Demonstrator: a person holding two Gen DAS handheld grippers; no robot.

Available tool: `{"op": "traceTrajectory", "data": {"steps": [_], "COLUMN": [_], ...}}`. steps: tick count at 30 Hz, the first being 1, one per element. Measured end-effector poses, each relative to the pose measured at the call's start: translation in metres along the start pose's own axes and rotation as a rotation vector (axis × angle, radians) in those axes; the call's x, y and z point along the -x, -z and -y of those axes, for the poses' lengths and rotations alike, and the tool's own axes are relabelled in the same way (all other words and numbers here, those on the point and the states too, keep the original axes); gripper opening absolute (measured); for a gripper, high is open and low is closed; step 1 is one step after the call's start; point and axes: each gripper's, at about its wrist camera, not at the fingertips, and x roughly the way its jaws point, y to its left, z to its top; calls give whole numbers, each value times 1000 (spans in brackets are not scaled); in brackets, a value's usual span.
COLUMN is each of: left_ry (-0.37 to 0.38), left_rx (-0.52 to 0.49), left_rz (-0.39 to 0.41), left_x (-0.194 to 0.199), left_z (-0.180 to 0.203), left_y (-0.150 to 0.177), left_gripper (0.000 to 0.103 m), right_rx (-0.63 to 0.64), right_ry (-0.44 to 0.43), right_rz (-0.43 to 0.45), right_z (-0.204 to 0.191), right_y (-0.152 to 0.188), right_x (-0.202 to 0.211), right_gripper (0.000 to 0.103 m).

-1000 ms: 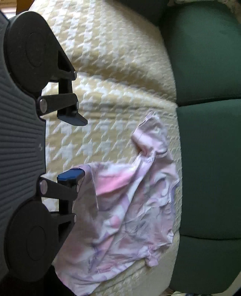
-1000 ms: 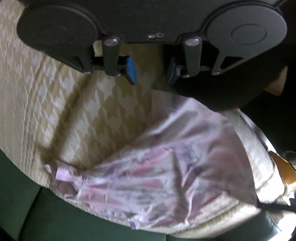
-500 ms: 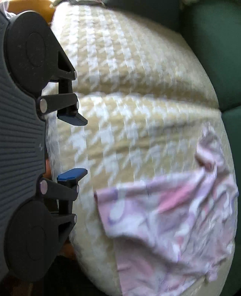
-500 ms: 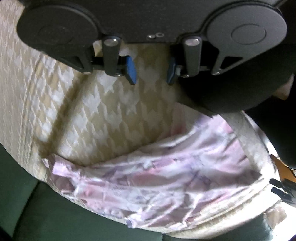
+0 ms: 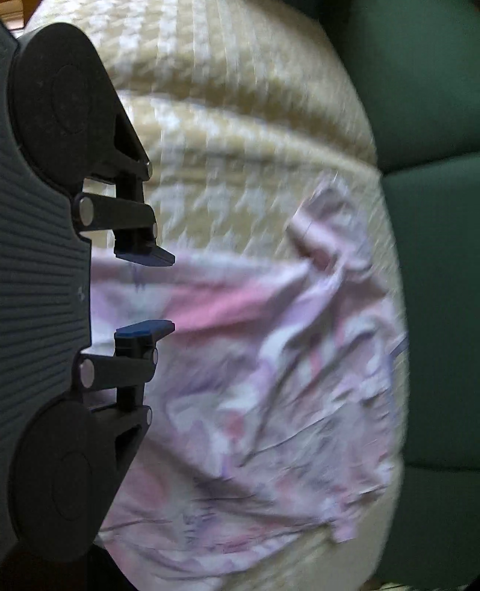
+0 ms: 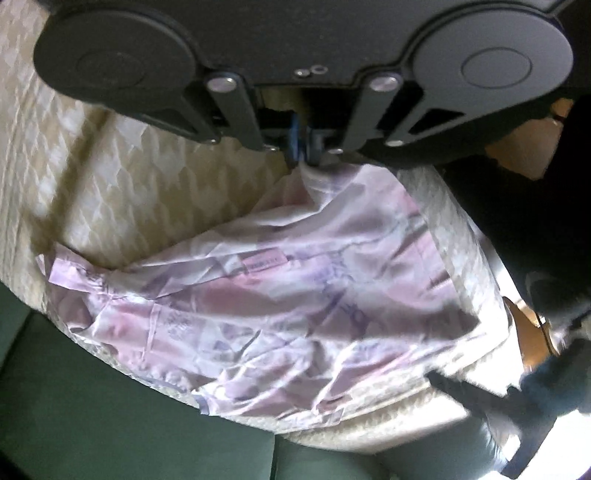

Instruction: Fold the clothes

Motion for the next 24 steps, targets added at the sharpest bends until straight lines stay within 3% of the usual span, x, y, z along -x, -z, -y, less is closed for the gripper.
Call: {"op": "traceTrajectory", "data": {"steps": [9, 12, 18, 24], "left_ry": [22, 42, 81, 144], "left_rx": [-27, -17, 8, -6], "left_rz": [-29, 7, 71, 39], "left_x": [-12, -11, -28, -50], "left_z": [9, 7, 12, 14], "left_y": [1, -16, -55, -62], "left_gripper": [30, 30, 30, 30], "right_rx": [-32, 9, -112, -196], "right_ry": [-111, -66, 213, 208], "right_rz": [-71, -62, 76, 143], "right_z": [32, 53, 153, 222], "right_y": [24, 9, -62, -153], "right_x": [52, 62, 43, -6], "right_gripper": [103, 103, 103, 103]}}
